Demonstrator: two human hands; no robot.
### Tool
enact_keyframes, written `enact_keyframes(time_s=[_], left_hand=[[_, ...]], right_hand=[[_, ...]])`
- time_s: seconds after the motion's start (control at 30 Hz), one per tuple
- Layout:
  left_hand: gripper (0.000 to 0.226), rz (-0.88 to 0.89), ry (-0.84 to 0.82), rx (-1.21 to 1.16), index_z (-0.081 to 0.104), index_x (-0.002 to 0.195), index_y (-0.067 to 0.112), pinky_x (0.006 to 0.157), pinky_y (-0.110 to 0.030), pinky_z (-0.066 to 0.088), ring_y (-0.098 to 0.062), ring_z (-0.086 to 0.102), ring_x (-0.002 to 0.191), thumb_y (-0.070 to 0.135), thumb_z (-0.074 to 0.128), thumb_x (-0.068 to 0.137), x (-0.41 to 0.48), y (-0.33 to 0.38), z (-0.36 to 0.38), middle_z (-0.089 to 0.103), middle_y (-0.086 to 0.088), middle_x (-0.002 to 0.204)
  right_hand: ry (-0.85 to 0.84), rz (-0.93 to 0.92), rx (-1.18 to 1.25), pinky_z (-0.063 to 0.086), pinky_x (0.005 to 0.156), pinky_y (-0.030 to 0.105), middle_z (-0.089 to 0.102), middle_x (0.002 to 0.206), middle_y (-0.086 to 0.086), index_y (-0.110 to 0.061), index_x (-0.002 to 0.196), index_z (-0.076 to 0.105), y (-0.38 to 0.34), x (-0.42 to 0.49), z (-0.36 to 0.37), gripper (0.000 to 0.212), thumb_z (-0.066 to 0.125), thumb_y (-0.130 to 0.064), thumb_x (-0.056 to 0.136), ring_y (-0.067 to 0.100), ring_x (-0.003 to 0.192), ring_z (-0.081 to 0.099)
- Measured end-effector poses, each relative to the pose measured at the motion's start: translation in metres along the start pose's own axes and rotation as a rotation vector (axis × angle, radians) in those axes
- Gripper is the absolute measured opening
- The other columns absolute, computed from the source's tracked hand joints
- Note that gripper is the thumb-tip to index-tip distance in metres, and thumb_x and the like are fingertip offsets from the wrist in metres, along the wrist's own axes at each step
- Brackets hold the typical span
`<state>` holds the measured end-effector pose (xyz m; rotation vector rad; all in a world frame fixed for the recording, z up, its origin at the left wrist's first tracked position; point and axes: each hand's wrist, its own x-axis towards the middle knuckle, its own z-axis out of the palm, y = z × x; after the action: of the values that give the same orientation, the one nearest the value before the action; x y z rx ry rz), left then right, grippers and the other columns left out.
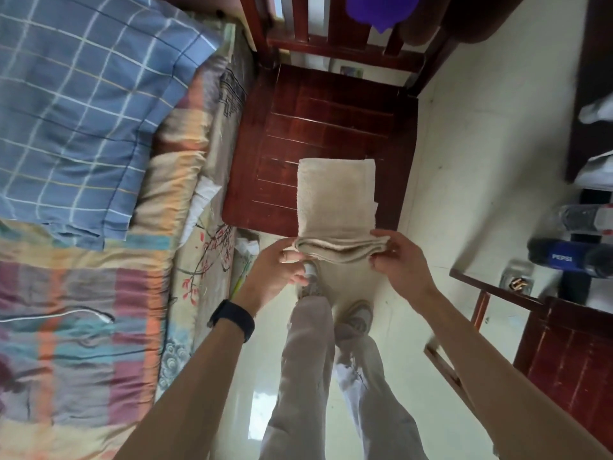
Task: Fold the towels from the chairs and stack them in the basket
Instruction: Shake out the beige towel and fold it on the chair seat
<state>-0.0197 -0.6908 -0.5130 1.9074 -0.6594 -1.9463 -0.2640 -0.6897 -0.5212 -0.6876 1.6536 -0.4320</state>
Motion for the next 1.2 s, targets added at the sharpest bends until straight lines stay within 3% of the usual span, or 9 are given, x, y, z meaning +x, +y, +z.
enact_keyframes(time_s=[0.13, 0.27, 0.4, 0.5, 0.63, 0.73, 0.87, 1.07, 1.2], left_hand=[[0.025, 0.271, 0.16, 0.483, 0.069, 0.103, 0.023, 0.059, -0.019, 0.048, -0.008, 0.068, 0.075, 0.044, 0.068, 0.09, 0.042, 0.032, -0.012, 0.072, 0.008, 0.088], [0.047, 0.225, 0.162, 0.393, 0.067, 0.102, 0.018, 0.083, -0.03, 0.05, -0.015, 0.063, 0.092, 0.063, 0.057, 0.089, 0.096, 0.053, -0.016, 0.068, 0.005, 0.098], [0.036, 0.191, 0.254, 0.368, 0.05, 0.081, 0.022, 0.075, -0.036, 0.043, -0.016, 0.05, 0.074, 0.054, 0.046, 0.099, 0.135, 0.062, -0.001, 0.05, 0.009, 0.073], [0.043, 0.146, 0.302, 0.465, 0.054, 0.101, 0.017, 0.073, -0.033, 0.04, -0.025, 0.059, 0.086, 0.055, 0.036, 0.101, 0.152, 0.063, 0.01, 0.061, 0.002, 0.086], [0.044, 0.16, 0.354, 0.588, 0.051, 0.107, 0.017, 0.068, -0.036, 0.045, -0.037, 0.063, 0.086, 0.056, 0.03, 0.101, 0.162, 0.06, 0.017, 0.067, -0.01, 0.093], [0.044, 0.183, 0.391, 0.62, 0.048, 0.112, 0.014, 0.067, -0.039, 0.046, -0.04, 0.064, 0.085, 0.052, 0.028, 0.103, 0.16, 0.06, 0.022, 0.068, -0.016, 0.092], [0.044, 0.156, 0.422, 0.609, 0.051, 0.109, 0.016, 0.073, -0.042, 0.05, -0.036, 0.063, 0.082, 0.053, 0.028, 0.102, 0.158, 0.059, 0.025, 0.066, -0.01, 0.086], [0.042, 0.169, 0.414, 0.537, 0.054, 0.085, 0.019, 0.068, -0.036, 0.046, -0.029, 0.062, 0.077, 0.054, 0.036, 0.099, 0.158, 0.055, 0.015, 0.064, -0.001, 0.077], [0.04, 0.243, 0.432, 0.566, 0.053, 0.088, 0.024, 0.062, -0.031, 0.041, -0.023, 0.063, 0.07, 0.058, 0.035, 0.1, 0.156, 0.052, 0.008, 0.063, 0.004, 0.071]], right_hand=[[0.129, -0.139, -0.276, 0.054, 0.079, 0.036, 0.07, 0.089, -0.003, -0.024, 0.101, 0.07, -0.031, 0.042, 0.002, 0.019, 0.066, -0.039, 0.09, 0.017, 0.084, 0.066], [0.231, -0.199, -0.395, 0.039, 0.074, 0.029, 0.06, 0.096, 0.007, -0.018, 0.091, 0.058, -0.05, 0.089, 0.009, 0.035, 0.045, -0.048, 0.101, 0.021, 0.086, 0.057], [0.261, -0.16, -0.408, 0.038, 0.074, 0.03, 0.055, 0.084, -0.002, -0.013, 0.105, 0.05, -0.06, 0.119, 0.027, 0.03, 0.034, -0.038, 0.108, 0.022, 0.082, 0.054], [0.298, -0.092, -0.41, 0.037, 0.073, 0.032, 0.054, 0.086, 0.0, -0.007, 0.117, 0.049, -0.056, 0.129, 0.038, 0.034, 0.03, -0.034, 0.109, 0.022, 0.077, 0.051], [0.378, -0.061, -0.395, 0.033, 0.061, 0.03, 0.049, 0.078, -0.006, -0.004, 0.116, 0.048, -0.046, 0.136, 0.046, 0.03, 0.031, -0.029, 0.109, 0.004, 0.063, 0.043], [0.42, -0.095, -0.435, 0.031, 0.057, 0.031, 0.054, 0.082, 0.001, -0.005, 0.112, 0.047, -0.045, 0.137, 0.05, 0.026, 0.033, -0.027, 0.108, 0.016, 0.063, 0.045], [0.435, -0.085, -0.494, 0.029, 0.053, 0.03, 0.052, 0.078, -0.001, -0.01, 0.106, 0.047, -0.045, 0.14, 0.05, 0.023, 0.036, -0.03, 0.106, 0.008, 0.059, 0.041], [0.421, -0.089, -0.463, 0.032, 0.064, 0.032, 0.057, 0.08, 0.002, -0.008, 0.1, 0.055, -0.042, 0.141, 0.045, 0.026, 0.04, -0.03, 0.104, 0.018, 0.067, 0.047], [0.407, -0.146, -0.467, 0.035, 0.062, 0.031, 0.061, 0.082, 0.004, -0.008, 0.104, 0.053, -0.038, 0.139, 0.046, 0.027, 0.039, -0.031, 0.105, 0.022, 0.07, 0.053]])
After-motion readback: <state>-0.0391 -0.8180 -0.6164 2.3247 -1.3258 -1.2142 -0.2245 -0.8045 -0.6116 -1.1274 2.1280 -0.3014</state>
